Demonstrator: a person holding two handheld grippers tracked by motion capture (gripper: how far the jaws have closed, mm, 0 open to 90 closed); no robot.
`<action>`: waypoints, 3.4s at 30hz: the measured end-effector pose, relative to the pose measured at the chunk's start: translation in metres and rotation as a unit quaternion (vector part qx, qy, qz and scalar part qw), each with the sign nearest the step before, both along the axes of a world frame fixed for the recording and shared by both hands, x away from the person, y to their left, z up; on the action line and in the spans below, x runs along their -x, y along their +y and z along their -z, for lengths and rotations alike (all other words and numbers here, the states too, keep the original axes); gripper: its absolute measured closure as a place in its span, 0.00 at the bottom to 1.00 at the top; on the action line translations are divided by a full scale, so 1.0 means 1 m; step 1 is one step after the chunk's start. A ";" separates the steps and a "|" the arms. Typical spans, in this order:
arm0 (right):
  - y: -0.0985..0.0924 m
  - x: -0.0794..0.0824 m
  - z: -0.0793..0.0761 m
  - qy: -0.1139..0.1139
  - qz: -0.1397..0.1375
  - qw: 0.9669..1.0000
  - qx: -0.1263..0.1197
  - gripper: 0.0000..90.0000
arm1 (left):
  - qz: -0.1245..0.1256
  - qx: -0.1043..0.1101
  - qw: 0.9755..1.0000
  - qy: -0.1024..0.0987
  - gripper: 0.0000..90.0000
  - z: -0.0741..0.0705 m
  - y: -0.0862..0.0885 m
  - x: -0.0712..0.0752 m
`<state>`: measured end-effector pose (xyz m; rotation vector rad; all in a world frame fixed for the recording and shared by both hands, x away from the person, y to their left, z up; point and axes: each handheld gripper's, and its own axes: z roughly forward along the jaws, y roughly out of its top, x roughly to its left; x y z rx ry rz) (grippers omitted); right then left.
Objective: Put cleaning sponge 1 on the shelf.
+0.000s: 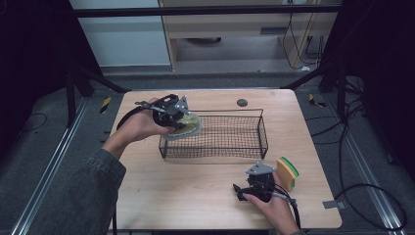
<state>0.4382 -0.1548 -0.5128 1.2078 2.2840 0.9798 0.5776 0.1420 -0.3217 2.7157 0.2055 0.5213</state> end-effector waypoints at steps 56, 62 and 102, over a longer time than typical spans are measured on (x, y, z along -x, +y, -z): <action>0.000 0.000 0.000 0.000 -0.001 1.000 0.000 0.04 | 0.012 -0.018 1.000 0.000 0.78 0.048 0.005 -0.007; 0.000 0.000 0.000 0.000 -0.001 1.000 -0.001 0.04 | 0.012 -0.018 1.000 0.006 0.78 0.053 0.004 -0.010; 0.000 0.000 0.000 -0.001 -0.002 1.000 -0.001 0.04 | -0.002 -0.048 0.998 0.049 0.77 0.088 -0.004 -0.026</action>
